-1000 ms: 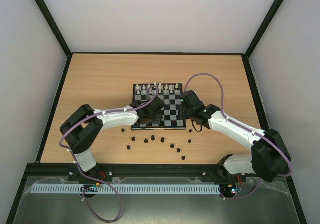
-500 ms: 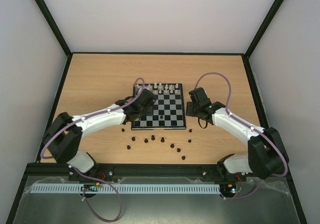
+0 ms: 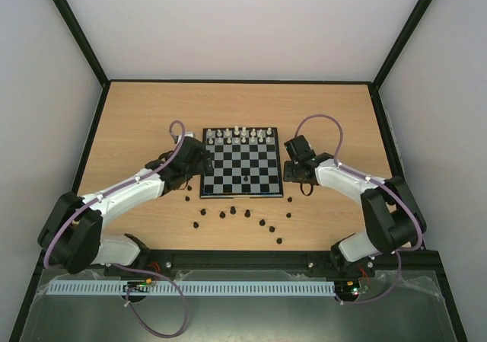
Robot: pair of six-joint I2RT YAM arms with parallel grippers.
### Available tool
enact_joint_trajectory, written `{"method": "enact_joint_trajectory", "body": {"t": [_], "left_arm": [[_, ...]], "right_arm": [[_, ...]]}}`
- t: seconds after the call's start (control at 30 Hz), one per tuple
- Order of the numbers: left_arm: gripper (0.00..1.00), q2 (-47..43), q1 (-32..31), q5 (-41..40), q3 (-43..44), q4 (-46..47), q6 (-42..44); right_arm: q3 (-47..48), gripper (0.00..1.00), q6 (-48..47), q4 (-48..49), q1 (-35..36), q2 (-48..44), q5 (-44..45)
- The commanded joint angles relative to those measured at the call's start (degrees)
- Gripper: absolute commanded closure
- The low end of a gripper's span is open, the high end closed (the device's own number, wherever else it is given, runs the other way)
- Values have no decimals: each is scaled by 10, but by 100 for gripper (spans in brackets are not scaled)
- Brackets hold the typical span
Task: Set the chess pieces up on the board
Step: Pick up the chess piece at the center of the board.
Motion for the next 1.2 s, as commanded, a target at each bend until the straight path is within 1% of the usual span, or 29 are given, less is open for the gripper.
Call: {"method": "enact_joint_trajectory", "body": {"t": [0.0,0.07,0.17,0.27,0.53,0.7,0.8,0.87,0.97,1.17], "left_arm": [[1,-15,11,0,-22,23,-6],[1,-16,14,6,-28,30,-6],[1,-15,16,11,-31,34,-6],[1,-15,16,14,-32,36,-5],[1,-13,18,21,-34,39,-4],[1,-10,19,25,-34,41,-2],[1,-8,18,27,-33,42,-1],[1,-6,18,28,-34,42,-2],[1,-7,19,31,-34,43,0],[1,-5,19,29,-34,44,0]], "right_arm": [[17,51,0,-14,-5,27,-4],[21,55,0,-13,-5,37,-5],[28,55,-1,-12,-5,46,-1],[37,59,-3,-14,-5,55,3],[45,71,-3,-15,-6,76,9],[42,72,-1,-16,-6,75,15],[42,76,-1,-16,-5,74,19],[41,82,-1,-16,-6,74,20],[41,88,-1,-16,-5,75,19],[32,95,-1,-18,-5,51,19]]}}
